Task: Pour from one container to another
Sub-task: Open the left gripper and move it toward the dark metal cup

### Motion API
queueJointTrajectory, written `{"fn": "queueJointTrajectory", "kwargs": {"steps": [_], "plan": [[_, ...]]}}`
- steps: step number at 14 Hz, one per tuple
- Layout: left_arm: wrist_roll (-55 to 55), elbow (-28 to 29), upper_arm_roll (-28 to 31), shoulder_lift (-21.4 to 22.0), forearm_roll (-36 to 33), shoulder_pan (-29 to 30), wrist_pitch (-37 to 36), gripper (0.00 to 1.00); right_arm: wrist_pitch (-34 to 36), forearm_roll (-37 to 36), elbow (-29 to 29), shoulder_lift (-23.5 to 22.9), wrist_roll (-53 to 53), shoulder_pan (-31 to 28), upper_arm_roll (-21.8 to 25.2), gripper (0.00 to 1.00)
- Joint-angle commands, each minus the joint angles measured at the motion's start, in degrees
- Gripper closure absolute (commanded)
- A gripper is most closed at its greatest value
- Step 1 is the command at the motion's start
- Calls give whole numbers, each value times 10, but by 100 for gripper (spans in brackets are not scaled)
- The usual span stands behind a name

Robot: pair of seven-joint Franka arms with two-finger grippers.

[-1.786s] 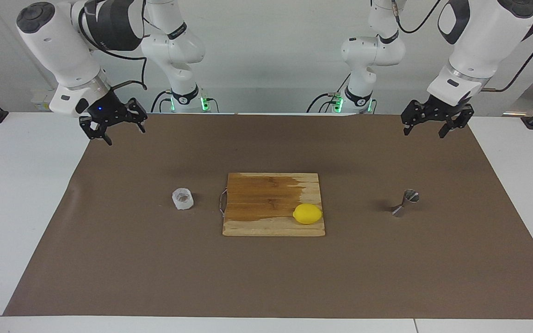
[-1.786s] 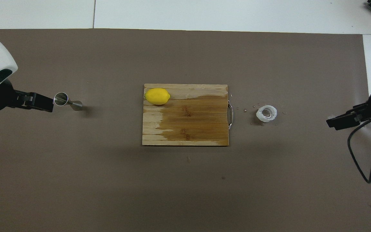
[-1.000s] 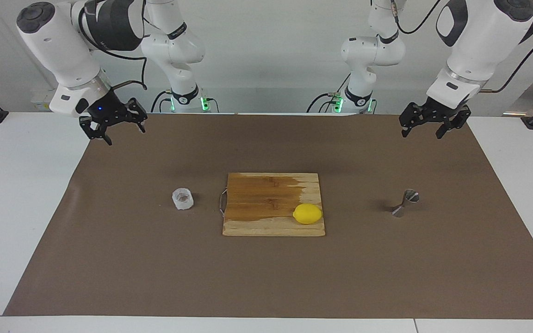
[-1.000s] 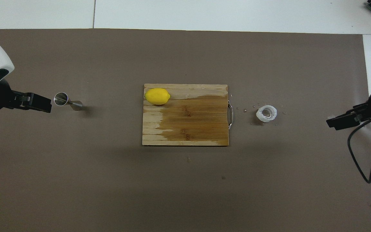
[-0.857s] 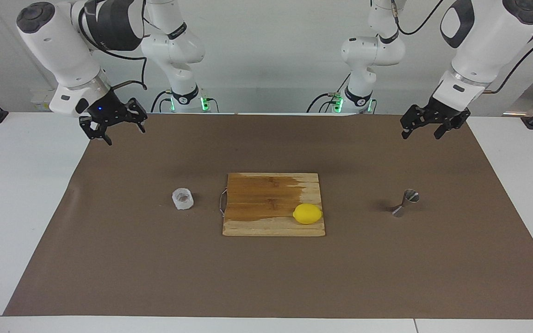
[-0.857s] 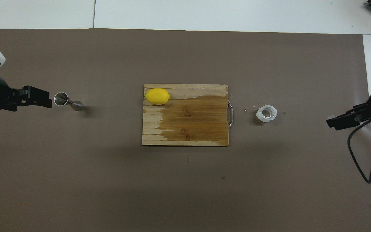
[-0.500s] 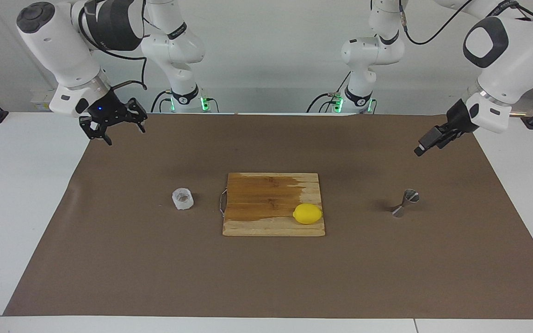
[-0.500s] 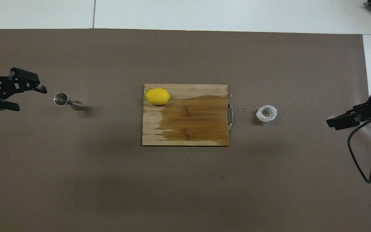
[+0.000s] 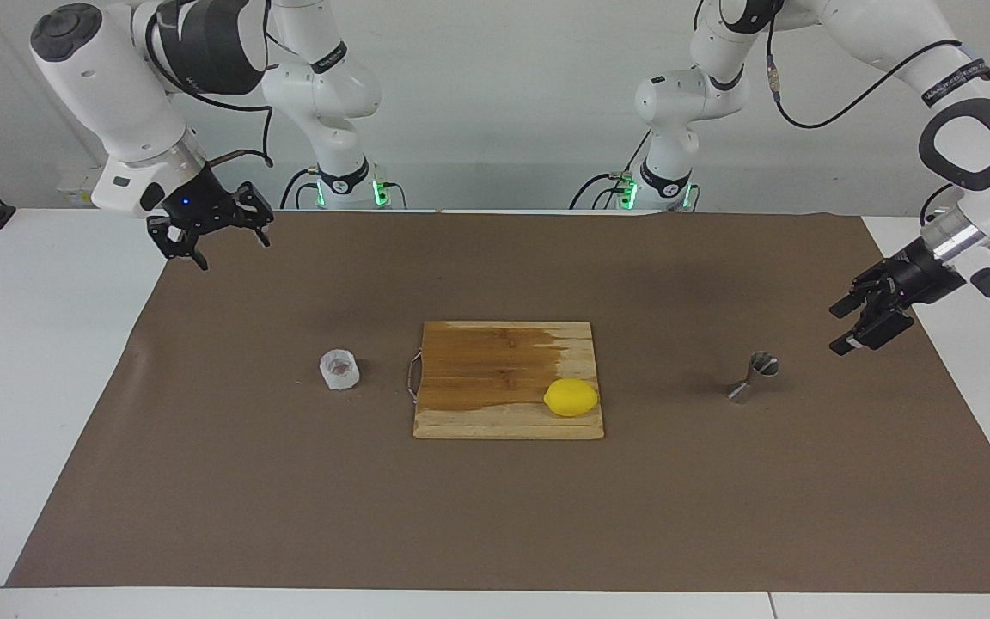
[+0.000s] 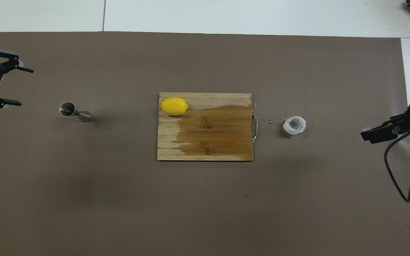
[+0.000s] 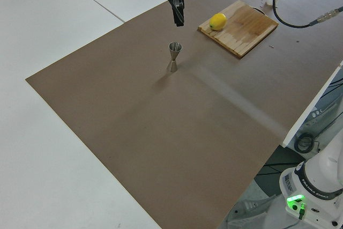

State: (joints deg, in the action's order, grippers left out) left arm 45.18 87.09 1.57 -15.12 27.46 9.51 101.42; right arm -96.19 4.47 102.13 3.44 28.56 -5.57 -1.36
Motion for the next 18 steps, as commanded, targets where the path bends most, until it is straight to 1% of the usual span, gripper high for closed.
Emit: {"fn": "queueJointTrajectory", "kwargs": {"steps": [1, 2, 3, 4, 5, 7, 8, 9, 11, 13, 14, 16, 18], "plan": [[119, -20, -5, -47, 42, 36, 29, 0, 8, -12, -3, 3, -12, -3, -5, 0], [145, -20, -5, -63, 67, 49, 44, 0, 8, -12, -3, 3, -12, -3, -5, 0], [162, -19, -5, -76, 101, 63, 43, 0, 8, -12, -3, 3, -12, -3, -5, 0], [172, -19, -5, -89, 112, 71, 41, 0, 8, -12, -3, 3, -12, -3, -5, 0], [190, -13, -5, -92, 116, 72, 42, 0, 8, -12, -3, 3, -12, -3, -5, 0], [205, 21, -5, -97, 117, 75, 48, 0, 8, -12, -3, 3, -12, -3, -5, 0], [233, 22, -3, -102, 116, 78, 48, 0, 8, -12, -3, 3, -12, -3, -5, 0], [237, 36, -2, -107, 110, 77, 52, 0, 8, -12, -2, 3, -12, -3, -5, 0], [227, 93, -3, -89, 109, 78, 74, 0, 8, -12, -3, 3, -12, -3, -5, 0], [221, 166, -4, -67, 114, 72, 123, 0, 8, -12, -3, 3, -12, -3, -5, 0], [221, 191, -5, -57, 120, 68, 127, 0, 8, -12, -3, 3, -12, -3, -5, 0], [219, 216, -6, -43, 155, 75, 114, 0, 8, -12, -3, 3, -12, -3, -5, 0], [194, 253, -5, -31, 202, 67, 128, 0, 8, -12, -3, 3, -12, -3, -5, 0]]}}
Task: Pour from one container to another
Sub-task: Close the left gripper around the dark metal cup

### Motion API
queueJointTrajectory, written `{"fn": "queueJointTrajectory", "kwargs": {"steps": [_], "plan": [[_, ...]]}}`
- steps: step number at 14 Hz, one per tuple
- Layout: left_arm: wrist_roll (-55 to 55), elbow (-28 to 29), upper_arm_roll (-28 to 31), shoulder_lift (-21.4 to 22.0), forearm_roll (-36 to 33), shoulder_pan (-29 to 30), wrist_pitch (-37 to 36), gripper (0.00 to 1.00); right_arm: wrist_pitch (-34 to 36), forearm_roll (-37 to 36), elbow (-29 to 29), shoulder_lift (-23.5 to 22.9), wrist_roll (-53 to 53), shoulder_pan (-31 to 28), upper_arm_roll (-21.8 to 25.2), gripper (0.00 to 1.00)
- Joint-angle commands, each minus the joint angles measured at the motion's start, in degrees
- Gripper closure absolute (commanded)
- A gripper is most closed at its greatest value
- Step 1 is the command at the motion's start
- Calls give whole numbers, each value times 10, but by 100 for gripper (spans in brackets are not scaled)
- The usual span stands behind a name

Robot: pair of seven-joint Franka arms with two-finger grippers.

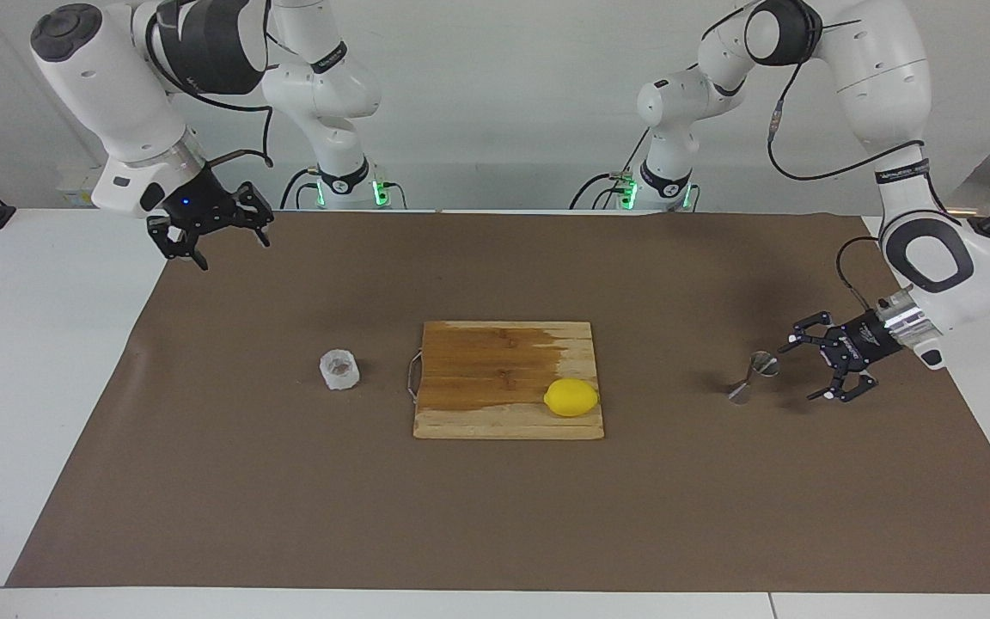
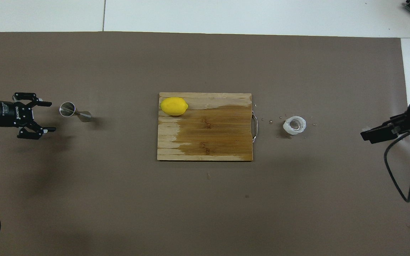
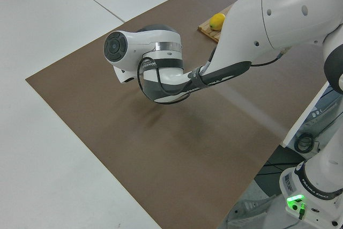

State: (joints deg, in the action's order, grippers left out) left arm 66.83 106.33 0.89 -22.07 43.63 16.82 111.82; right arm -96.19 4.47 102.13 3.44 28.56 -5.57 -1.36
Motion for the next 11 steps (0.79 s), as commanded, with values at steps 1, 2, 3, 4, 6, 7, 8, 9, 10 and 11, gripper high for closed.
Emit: {"fn": "queueJointTrajectory", "kwargs": {"steps": [1, 2, 3, 4, 6, 7, 8, 9, 10, 11], "plan": [[-48, 79, 2, 47, 71, -6, 32, 0, 8, -12, -3, 3, -12, -3, -5, 0], [-70, 96, 1, 51, 94, -6, 41, 0, 8, -12, -3, 3, -12, -3, -5, 0], [-77, 108, 0, 55, 114, -12, 60, 0, 8, -12, -3, 3, -12, -3, -5, 0], [-80, 116, 0, 56, 133, -25, 79, 0, 8, -12, -3, 3, -12, -3, -5, 0], [-107, 131, 0, 56, 173, -46, 115, 0, 8, -12, -3, 3, -12, -3, -5, 0], [-128, 148, -1, 60, 199, -47, 128, 0, 8, -12, -3, 3, -12, -3, -5, 0], [-151, 157, 0, 62, 229, -57, 137, 0, 8, -12, -3, 3, -12, -3, -5, 0], [-161, 160, 0, 63, 239, -62, 140, 0, 8, -12, -3, 3, -12, -3, -5, 0], [-161, 160, 0, 64, 240, -61, 139, 0, 8, -12, -3, 3, -12, -3, -5, 0], [-161, 160, 0, 64, 241, -59, 137, 0, 8, -12, -3, 3, -12, -3, -5, 0]]}}
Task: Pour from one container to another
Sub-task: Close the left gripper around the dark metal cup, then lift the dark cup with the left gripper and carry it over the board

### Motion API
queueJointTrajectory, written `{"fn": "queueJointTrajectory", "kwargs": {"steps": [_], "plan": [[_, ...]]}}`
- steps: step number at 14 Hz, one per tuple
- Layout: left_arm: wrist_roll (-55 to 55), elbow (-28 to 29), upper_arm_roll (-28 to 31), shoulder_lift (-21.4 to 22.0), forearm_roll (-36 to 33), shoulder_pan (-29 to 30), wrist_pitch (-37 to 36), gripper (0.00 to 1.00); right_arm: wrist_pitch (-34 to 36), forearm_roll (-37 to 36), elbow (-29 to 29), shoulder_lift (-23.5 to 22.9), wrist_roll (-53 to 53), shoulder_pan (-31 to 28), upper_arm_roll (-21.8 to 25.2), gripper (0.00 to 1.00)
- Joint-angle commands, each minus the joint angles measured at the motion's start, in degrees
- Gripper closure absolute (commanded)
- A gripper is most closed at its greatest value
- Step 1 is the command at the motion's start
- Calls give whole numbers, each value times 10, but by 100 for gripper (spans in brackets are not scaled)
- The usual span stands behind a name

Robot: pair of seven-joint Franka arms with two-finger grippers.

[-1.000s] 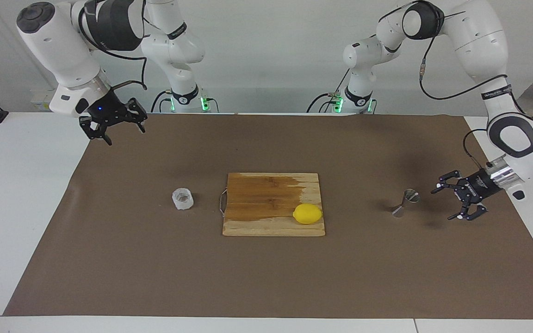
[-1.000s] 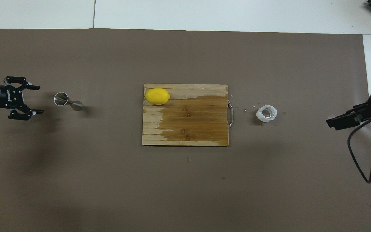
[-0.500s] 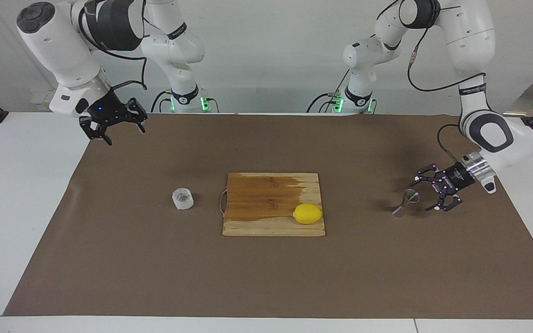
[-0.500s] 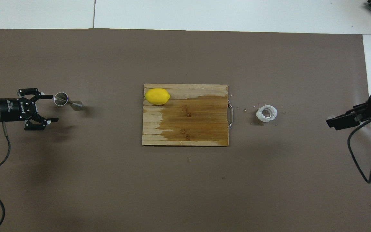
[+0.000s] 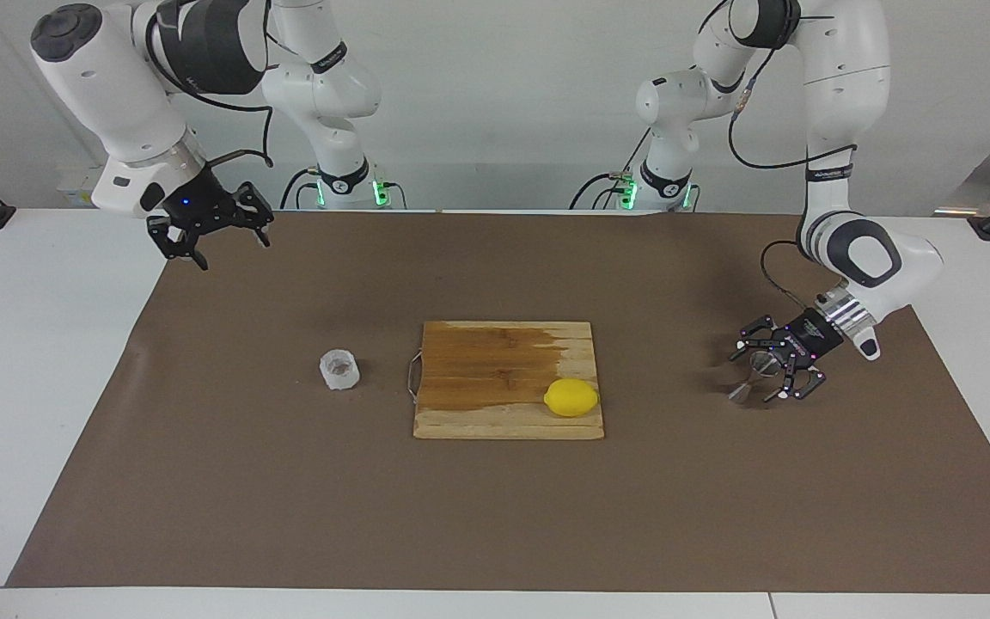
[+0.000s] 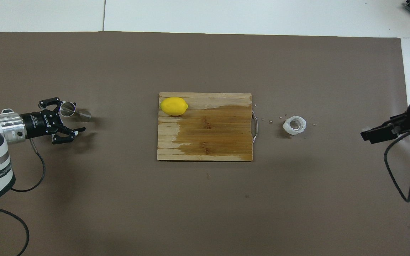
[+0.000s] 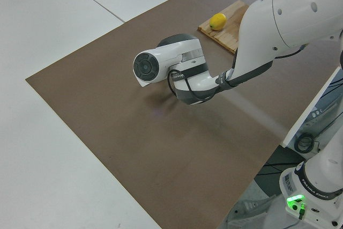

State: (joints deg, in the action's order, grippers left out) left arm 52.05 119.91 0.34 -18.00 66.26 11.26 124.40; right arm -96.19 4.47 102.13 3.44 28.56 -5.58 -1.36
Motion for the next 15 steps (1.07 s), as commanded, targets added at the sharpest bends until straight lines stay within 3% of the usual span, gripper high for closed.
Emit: {"fn": "queueJointTrajectory", "kwargs": {"steps": [1, 3, 6, 8, 9, 12, 15], "plan": [[-13, 24, 5, 25, 19, -4, 11, 0, 8, -12, -3, 3, -12, -3, -5, 0], [-13, 23, 5, 25, 33, -5, 14, 0, 8, -12, -3, 3, -12, -3, -5, 0], [-16, 22, 5, 26, 49, 1, 13, 47, 8, -12, -3, 3, -12, -3, -5, 0], [-18, 22, 5, 27, 55, 2, 12, 88, 8, -12, -3, 3, -12, -3, -5, 0], [-17, 22, 5, 30, 55, 4, 10, 100, 8, -12, -3, 3, -12, -3, -5, 0], [-10, 23, 5, 70, 56, 3, 8, 100, 8, -12, -2, 3, -12, -3, -5, 0], [-10, 17, 3, 81, 84, -24, 14, 100, 8, -12, -3, 3, -12, -3, -5, 0]]}}
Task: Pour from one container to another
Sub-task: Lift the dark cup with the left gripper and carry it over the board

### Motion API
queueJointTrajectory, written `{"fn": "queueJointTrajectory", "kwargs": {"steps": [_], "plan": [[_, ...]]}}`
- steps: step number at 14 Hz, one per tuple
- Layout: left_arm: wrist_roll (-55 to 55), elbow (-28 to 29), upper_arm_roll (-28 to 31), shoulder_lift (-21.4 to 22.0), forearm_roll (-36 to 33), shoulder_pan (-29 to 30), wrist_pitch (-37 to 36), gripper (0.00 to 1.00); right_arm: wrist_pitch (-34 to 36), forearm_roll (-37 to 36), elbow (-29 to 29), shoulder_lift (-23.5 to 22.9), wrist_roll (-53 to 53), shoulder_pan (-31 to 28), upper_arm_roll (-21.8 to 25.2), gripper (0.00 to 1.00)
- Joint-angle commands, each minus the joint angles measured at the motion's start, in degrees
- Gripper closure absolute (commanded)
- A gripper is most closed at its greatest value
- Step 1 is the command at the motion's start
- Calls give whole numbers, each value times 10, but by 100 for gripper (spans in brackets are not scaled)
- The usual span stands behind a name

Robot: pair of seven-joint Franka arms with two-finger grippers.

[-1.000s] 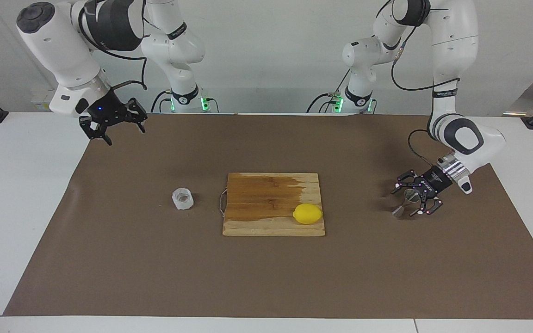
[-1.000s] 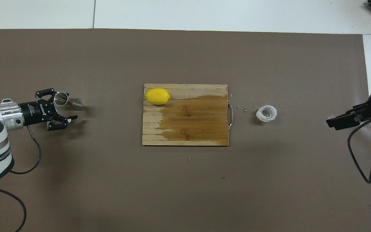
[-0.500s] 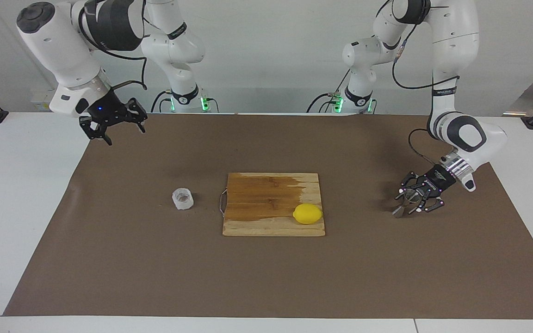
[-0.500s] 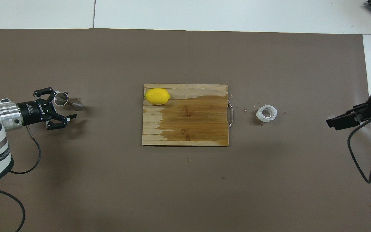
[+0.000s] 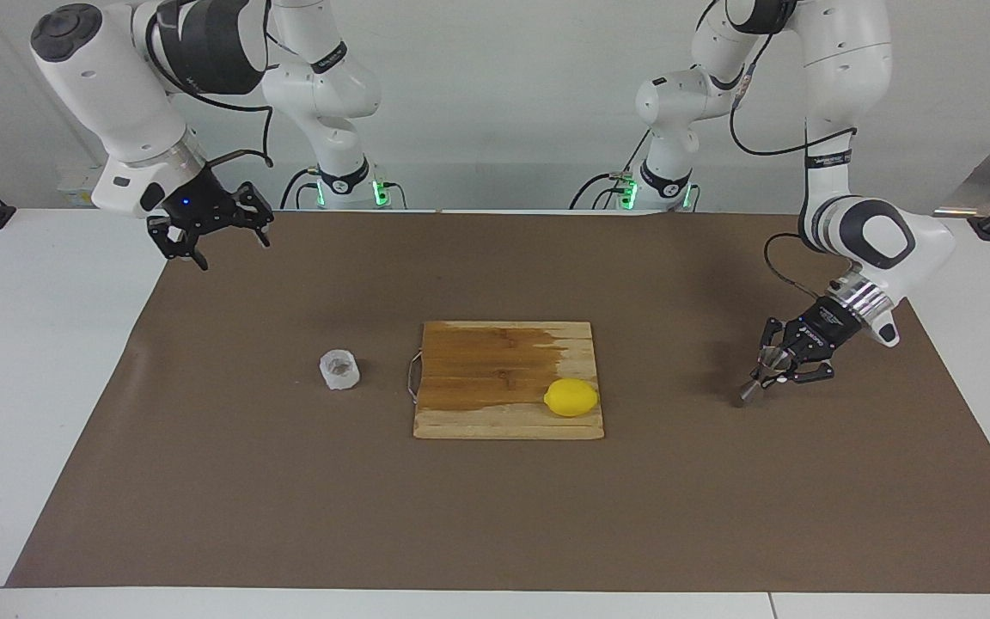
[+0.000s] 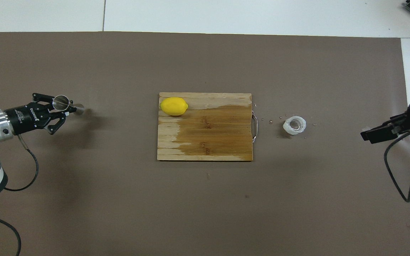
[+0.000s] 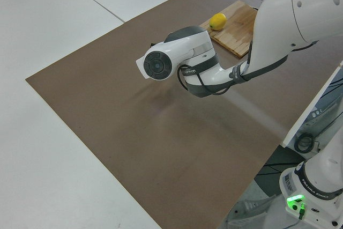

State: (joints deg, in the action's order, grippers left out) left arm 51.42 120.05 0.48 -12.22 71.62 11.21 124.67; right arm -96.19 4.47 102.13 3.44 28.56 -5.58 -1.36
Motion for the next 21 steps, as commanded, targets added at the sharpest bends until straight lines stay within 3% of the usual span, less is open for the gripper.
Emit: {"fn": "queueJointTrajectory", "kwargs": {"steps": [1, 3, 6, 8, 13, 21], "plan": [[-4, 18, 2, 26, 46, -42, 12, 100, 8, -12, -3, 3, -12, -3, -5, 0], [-4, 17, 1, 25, 64, -82, 34, 100, 8, -12, -3, 3, -12, -3, -5, 0], [18, 12, 1, 21, 169, -205, 171, 100, 14, -12, -2, 3, -12, -5, -4, 0], [30, -22, 1, 12, 228, -274, 235, 100, 11, -12, -2, 3, -13, -6, -1, 0], [177, -121, -6, -48, 233, -421, 405, 100, 14, -12, -2, 3, -11, -5, -2, 0], [195, -129, -34, -104, 287, -460, 410, 100, 32, -12, 0, 5, -11, -21, 2, 0]]}}
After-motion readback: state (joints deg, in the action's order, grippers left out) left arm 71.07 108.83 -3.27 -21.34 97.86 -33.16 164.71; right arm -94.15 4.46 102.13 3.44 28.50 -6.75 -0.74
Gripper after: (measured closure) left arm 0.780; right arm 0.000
